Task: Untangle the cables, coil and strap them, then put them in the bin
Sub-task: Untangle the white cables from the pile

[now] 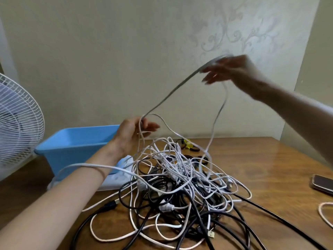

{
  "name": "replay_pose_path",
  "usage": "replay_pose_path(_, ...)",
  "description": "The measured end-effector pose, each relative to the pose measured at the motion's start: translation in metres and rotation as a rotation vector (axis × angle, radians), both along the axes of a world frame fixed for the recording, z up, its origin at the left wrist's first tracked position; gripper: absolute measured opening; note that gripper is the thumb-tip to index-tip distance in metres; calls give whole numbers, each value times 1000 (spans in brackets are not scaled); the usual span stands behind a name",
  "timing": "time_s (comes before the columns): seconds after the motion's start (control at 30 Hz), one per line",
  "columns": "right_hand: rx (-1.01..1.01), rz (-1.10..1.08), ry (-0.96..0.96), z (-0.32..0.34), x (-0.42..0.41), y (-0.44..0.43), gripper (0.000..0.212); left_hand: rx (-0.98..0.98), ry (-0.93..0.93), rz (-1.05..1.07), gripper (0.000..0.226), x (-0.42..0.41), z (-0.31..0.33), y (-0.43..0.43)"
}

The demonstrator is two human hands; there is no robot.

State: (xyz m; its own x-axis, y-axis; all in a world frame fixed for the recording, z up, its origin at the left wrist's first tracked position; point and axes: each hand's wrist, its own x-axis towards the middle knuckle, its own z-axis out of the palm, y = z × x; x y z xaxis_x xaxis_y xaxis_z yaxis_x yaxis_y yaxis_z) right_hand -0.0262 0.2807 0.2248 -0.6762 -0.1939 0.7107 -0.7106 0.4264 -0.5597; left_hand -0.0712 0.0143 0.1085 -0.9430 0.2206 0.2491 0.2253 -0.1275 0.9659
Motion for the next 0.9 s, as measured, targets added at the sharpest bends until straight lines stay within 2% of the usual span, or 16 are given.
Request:
replay_pose_path(0.07, 55, 37, -81, -16, -6, -19, 33, 163, -121, -216, 46, 3, 15, 2)
replay_pose_path(0.13, 166, 49, -177, -29, -8, -46, 28, 158, -58, -313, 34, 3, 31, 7)
replay_pose_path(0.2, 304, 100, -251, -35, -11, -71, 23, 92, 68, -249, 31, 4, 48, 12)
replay_pose_path(0.3, 303, 39, -162, -31, -15, -92, 3, -20, 261, -47, 33, 9, 74, 21)
replay_pose_path(0.4, 164, -2, -189, -13, -15, -88, 23, 30, 360, -57, 34, 11, 86, 16)
replay_pose_path(0.47, -55, 93, -281, 4, -13, -77, 22, -31, 411, -78, 34, 8, 82, 8)
replay_pose_path(0.57, -556, 294, -383, 34, -13, -55, 35, -329, 531, 75, 29, -3, 55, 2)
replay_pose_path(0.6, -696, 364, -371, 43, -10, -47, 40, -434, 576, 136, 21, -9, 43, 0)
replay_pose_path(0.63, -798, 423, -337, 51, -8, -38, 36, -521, 594, 170, 16, -16, 31, -3)
replay_pose_path(0.7, -925, 499, -232, 64, -3, -20, 19, -609, 544, 146, 25, -26, 11, -12)
replay_pose_path(0.77, -1000, 532, -130, 69, -1, -1, 14, -704, 510, 123, 33, -30, 1, -18)
replay_pose_path(0.87, -1030, 410, -59, 68, -5, 20, 12, -927, 550, 219, 39, -28, 0, -21)
replay_pose_path(0.9, -998, 336, -70, 64, -7, 25, 14, -940, 566, 278, 41, -26, 3, -20)
